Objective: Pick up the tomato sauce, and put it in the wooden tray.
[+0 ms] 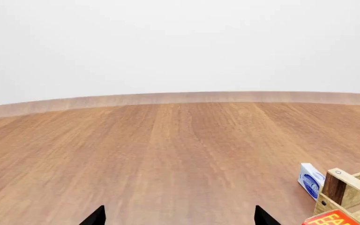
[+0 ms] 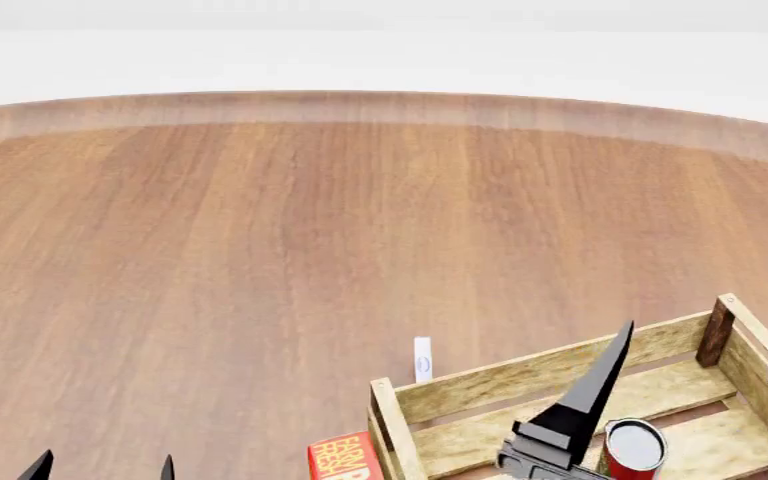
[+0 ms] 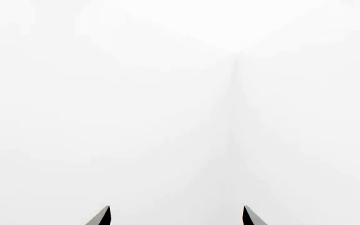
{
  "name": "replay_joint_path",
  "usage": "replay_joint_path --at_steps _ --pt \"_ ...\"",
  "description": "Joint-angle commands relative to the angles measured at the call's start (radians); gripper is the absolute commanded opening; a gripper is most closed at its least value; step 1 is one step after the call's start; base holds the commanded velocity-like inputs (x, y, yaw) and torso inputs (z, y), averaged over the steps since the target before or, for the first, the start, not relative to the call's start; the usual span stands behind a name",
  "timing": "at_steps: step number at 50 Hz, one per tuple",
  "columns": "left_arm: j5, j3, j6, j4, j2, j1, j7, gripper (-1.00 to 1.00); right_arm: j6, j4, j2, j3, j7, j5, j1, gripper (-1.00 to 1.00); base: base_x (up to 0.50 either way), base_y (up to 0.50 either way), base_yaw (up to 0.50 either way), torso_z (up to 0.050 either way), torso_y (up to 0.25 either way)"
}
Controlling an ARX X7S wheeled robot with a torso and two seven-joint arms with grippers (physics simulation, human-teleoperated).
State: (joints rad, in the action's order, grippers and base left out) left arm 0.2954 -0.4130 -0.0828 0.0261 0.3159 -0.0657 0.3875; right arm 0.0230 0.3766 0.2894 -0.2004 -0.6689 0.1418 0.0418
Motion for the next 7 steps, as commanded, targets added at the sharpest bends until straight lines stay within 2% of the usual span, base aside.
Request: replay_joint_path --at_steps 1,7 --pt "0.002 -0.002 -0.001 0.001 0.002 -0.001 0.002 1.00 0.038 0.137 0.022 -0.009 -0.026 0.052 -0.100 1.00 0.00 0.00 0.00 0.000 0.000" --pt "0.002 -0.004 -0.003 0.004 0.001 -0.003 0.002 1.00 0.065 0.172 0.034 -0.011 -0.033 0.058 -0.142 1.00 0.00 0.00 0.00 0.000 0.000"
